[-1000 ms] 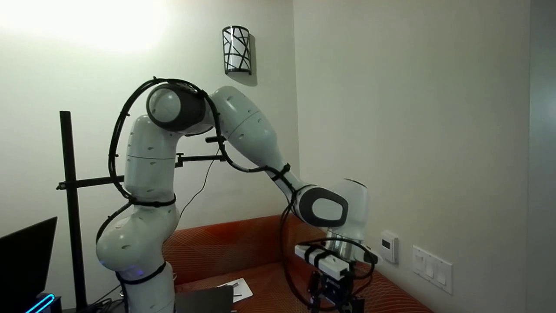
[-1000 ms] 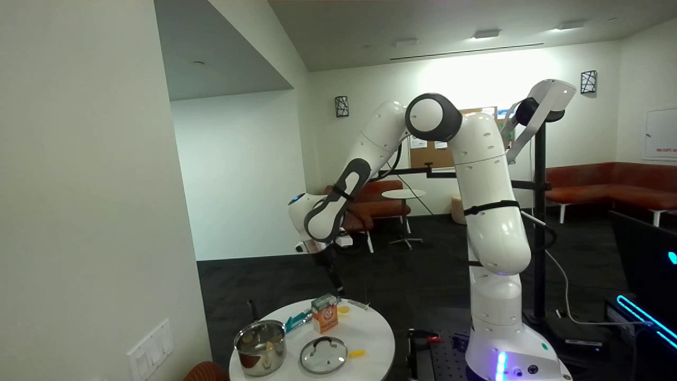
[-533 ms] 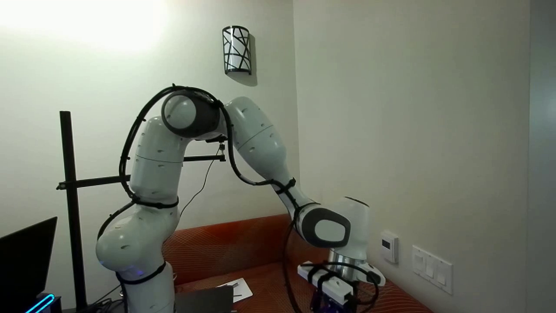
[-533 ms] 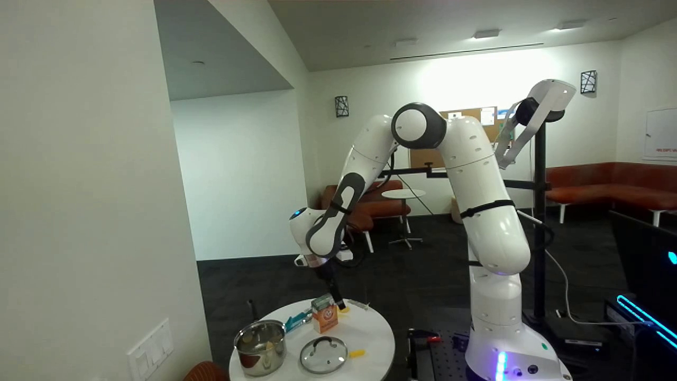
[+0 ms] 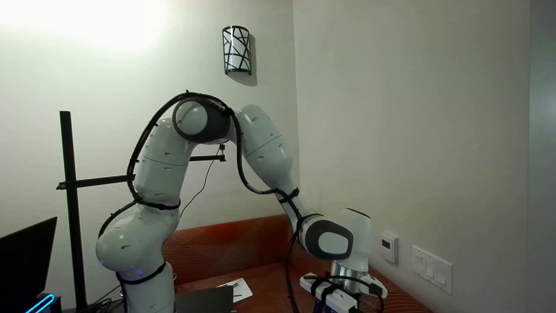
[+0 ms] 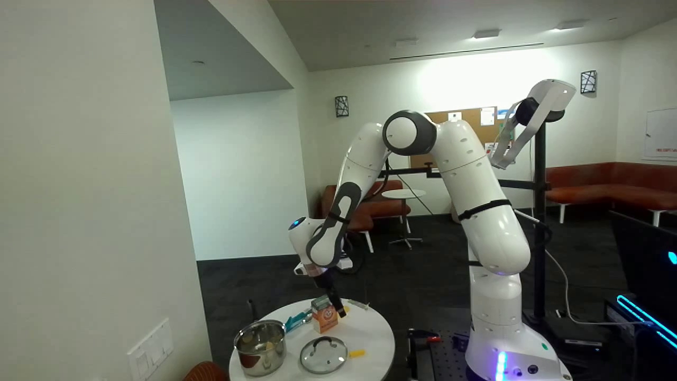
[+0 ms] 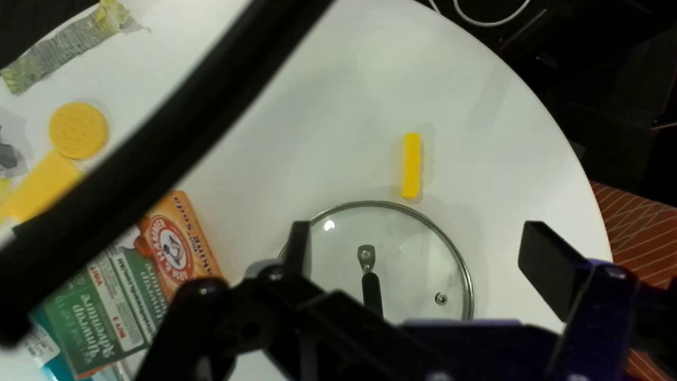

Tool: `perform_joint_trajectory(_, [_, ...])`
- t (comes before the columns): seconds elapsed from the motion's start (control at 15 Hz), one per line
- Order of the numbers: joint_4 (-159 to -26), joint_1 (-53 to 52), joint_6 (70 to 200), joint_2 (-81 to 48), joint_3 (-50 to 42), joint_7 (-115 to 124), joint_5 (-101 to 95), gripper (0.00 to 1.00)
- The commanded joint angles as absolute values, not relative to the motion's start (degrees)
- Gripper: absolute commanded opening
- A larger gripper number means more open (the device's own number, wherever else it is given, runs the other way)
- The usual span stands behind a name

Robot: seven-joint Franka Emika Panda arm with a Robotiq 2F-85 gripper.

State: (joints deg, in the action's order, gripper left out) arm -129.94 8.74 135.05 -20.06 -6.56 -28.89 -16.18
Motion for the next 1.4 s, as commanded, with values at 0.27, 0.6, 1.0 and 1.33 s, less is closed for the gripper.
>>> perform_joint_trajectory(0.27, [-125.0,8.5,135.5,-25.6,-5.8,-27.6,-18.1,1.00])
perform_joint_trajectory(0.6, [-122.1,8.1,135.1,-29.5,-5.3,-27.5,-19.4,1.00])
perform_joint_trajectory(1.0, [-119.3,8.0,135.2,-33.3,-5.0,-27.6,-20.8,1.00])
perform_joint_trajectory(1.33, [-117.7,8.0,136.4,-35.7,-4.7,-27.9,-21.4,1.00])
